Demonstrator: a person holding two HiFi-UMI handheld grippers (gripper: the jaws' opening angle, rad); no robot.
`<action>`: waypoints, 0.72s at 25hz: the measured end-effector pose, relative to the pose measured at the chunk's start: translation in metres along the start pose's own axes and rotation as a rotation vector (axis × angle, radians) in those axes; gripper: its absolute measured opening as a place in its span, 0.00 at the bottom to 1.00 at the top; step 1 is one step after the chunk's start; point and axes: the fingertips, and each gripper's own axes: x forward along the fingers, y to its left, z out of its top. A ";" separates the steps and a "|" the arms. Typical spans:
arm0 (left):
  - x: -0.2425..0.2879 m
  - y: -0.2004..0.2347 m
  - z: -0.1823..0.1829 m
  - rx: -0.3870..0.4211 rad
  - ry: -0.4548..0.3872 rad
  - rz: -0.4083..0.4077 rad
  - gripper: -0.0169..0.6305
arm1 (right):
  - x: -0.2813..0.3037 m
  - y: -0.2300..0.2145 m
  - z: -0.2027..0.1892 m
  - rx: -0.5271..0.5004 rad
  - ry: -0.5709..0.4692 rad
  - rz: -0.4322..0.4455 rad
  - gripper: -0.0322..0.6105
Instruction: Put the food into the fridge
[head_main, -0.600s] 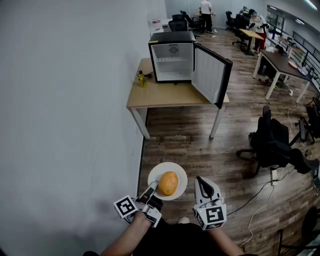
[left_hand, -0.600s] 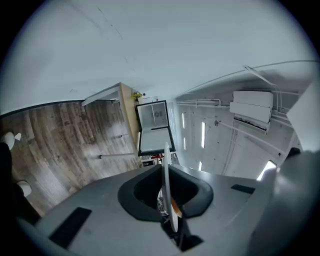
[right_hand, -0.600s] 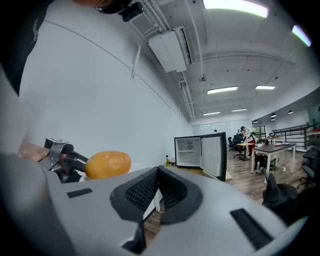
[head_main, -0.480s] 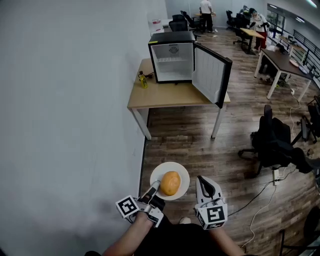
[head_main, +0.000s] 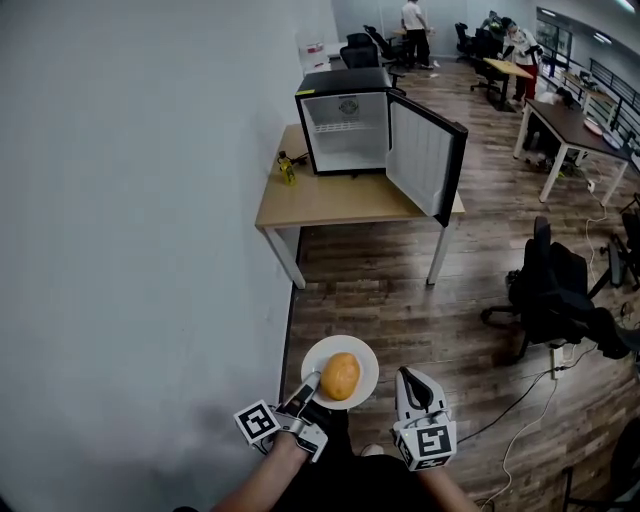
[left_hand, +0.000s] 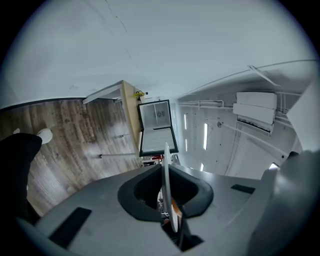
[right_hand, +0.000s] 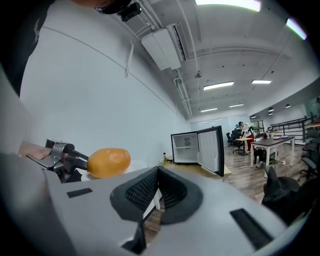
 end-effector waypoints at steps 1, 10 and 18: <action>0.006 0.001 0.003 -0.002 0.004 0.003 0.07 | 0.006 -0.001 0.001 -0.003 0.002 0.002 0.14; 0.090 0.021 0.057 -0.008 0.046 0.000 0.07 | 0.082 -0.041 -0.001 -0.012 0.045 -0.041 0.14; 0.189 0.022 0.123 -0.025 0.058 -0.047 0.07 | 0.193 -0.100 0.048 -0.056 0.021 -0.065 0.14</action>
